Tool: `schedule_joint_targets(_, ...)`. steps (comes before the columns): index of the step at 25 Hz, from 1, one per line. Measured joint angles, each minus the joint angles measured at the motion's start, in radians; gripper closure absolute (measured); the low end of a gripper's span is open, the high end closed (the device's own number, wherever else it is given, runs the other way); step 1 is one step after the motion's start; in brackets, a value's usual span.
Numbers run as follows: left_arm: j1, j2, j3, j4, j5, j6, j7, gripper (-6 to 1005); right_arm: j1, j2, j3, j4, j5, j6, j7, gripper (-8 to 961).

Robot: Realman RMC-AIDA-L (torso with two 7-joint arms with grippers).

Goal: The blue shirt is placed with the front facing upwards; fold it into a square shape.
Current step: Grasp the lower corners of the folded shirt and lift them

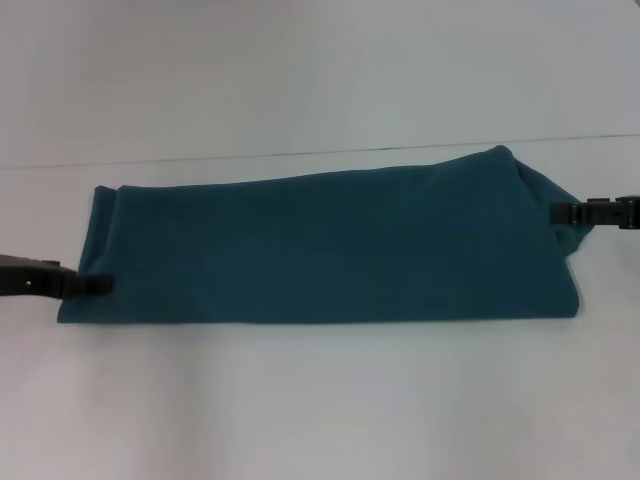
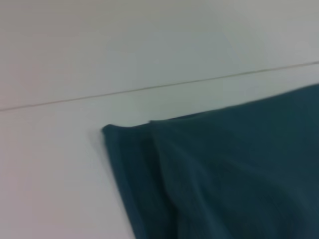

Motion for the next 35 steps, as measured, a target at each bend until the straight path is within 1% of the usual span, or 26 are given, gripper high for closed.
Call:
schedule_joint_targets(2, 0.005, -0.005, 0.009, -0.006, 0.013, -0.003, 0.015, 159, 0.0, 0.001, 0.0, 0.0, 0.0, 0.002, 0.0, 68)
schedule_joint_targets(4, 0.002, -0.001, 0.016, 0.011, 0.018, -0.008, 0.025, 166, 0.0, 0.003, 0.0, 0.0, 0.0, 0.002, 0.0, 67)
schedule_joint_targets(11, -0.03, 0.024, 0.017, 0.089, 0.018, -0.021, 0.032, 193, 0.004, 0.004, -0.001, 0.0, -0.001, 0.007, 0.0, 64)
schedule_joint_targets(14, -0.051, 0.04, 0.013, 0.144, 0.017, -0.022, 0.033, 204, 0.005, 0.004, -0.001, 0.003, -0.001, 0.011, 0.0, 63)
schedule_joint_targets(18, -0.067, 0.051, 0.009, 0.183, 0.018, -0.042, 0.03, 219, 0.005, 0.005, -0.002, 0.003, -0.001, 0.012, 0.0, 62)
schedule_joint_targets(23, -0.074, 0.062, 0.009, 0.2, 0.015, -0.058, 0.024, 389, 0.007, 0.005, -0.001, 0.0, -0.002, 0.012, 0.0, 60)
schedule_joint_targets(26, -0.078, 0.071, 0.009, 0.217, 0.015, -0.061, 0.024, 606, 0.007, 0.005, -0.001, 0.0, -0.002, 0.012, 0.0, 59)
schedule_joint_targets(31, -0.083, 0.073, 0.014, 0.236, 0.021, -0.079, 0.032, 846, 0.006, 0.001, 0.0, -0.002, -0.002, 0.01, 0.0, 57)
schedule_joint_targets(35, -0.082, 0.069, 0.018, 0.24, 0.021, -0.099, 0.032, 894, 0.005, -0.004, 0.001, -0.005, 0.0, 0.005, 0.009, 55)
